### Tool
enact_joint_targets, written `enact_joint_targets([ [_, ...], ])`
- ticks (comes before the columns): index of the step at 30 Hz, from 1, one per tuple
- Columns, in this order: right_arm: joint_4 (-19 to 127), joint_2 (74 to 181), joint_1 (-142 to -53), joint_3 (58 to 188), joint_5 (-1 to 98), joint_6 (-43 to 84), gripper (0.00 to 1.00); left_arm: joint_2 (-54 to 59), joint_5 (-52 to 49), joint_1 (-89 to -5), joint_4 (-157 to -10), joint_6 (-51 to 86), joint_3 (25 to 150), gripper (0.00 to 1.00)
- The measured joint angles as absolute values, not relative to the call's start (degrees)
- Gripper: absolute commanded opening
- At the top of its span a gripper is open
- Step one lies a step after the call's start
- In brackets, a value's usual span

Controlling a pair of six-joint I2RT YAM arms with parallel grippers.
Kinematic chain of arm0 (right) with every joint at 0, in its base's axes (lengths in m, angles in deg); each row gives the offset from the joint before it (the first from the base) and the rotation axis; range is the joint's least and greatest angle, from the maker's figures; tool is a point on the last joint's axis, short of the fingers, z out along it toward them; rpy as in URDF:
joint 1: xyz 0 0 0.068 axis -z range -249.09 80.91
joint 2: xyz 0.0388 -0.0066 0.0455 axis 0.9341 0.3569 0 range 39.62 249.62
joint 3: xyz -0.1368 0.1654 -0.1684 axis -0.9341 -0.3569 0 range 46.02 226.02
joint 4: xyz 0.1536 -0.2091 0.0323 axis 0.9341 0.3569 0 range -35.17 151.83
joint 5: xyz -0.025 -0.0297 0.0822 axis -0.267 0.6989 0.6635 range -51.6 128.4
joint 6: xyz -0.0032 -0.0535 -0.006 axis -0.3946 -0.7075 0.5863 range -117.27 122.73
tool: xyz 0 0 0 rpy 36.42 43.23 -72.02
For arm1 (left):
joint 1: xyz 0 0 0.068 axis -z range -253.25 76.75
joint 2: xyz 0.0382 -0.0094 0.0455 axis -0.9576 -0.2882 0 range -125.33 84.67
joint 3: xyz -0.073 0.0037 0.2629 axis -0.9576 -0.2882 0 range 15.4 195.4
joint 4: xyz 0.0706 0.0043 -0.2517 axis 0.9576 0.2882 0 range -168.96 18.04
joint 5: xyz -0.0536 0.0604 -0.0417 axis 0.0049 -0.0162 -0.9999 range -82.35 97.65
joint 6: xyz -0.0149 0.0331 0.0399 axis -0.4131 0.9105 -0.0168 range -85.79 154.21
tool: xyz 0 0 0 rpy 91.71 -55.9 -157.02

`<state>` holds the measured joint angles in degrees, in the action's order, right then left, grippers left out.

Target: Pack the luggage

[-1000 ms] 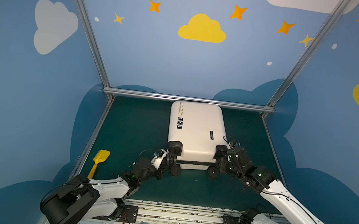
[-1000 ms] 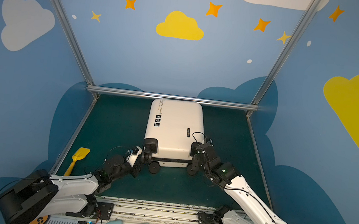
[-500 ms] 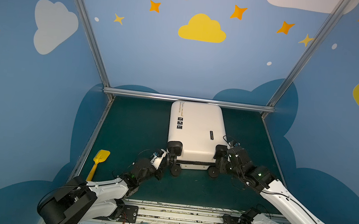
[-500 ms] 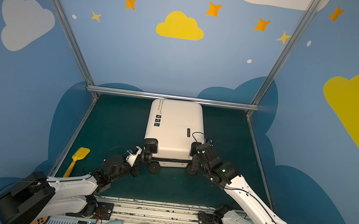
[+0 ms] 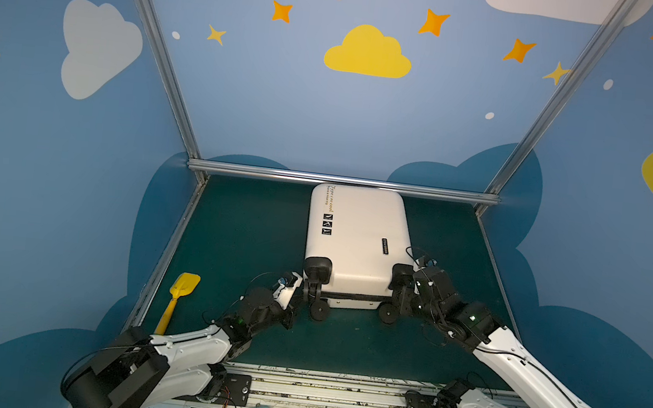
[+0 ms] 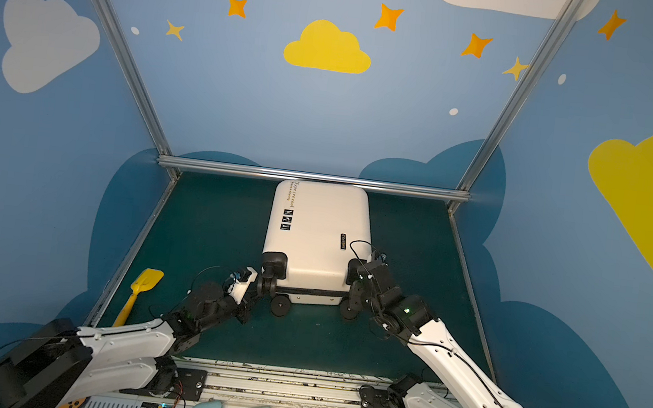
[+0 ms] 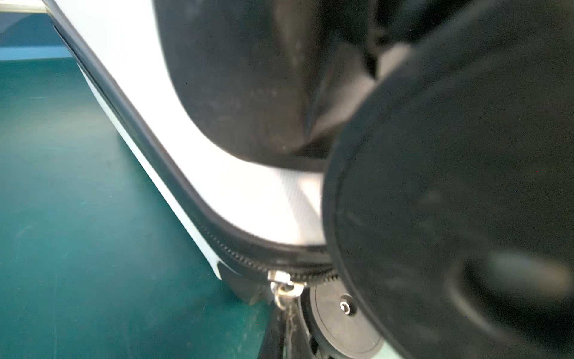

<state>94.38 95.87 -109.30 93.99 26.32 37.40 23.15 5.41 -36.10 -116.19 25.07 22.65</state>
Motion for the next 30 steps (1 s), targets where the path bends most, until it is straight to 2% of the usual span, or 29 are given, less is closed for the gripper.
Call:
enact_joint_targets([
  [10,95.0,96.4,-109.2,94.6,26.5,37.4,0.0,31.5,5.5,-36.1,-110.2,25.2,21.3,0.03],
  [30,96.7,97.9,-109.0,96.2,27.0,37.4,0.0,30.9,8.3,-30.4,-106.0,27.4,23.8,0.03],
])
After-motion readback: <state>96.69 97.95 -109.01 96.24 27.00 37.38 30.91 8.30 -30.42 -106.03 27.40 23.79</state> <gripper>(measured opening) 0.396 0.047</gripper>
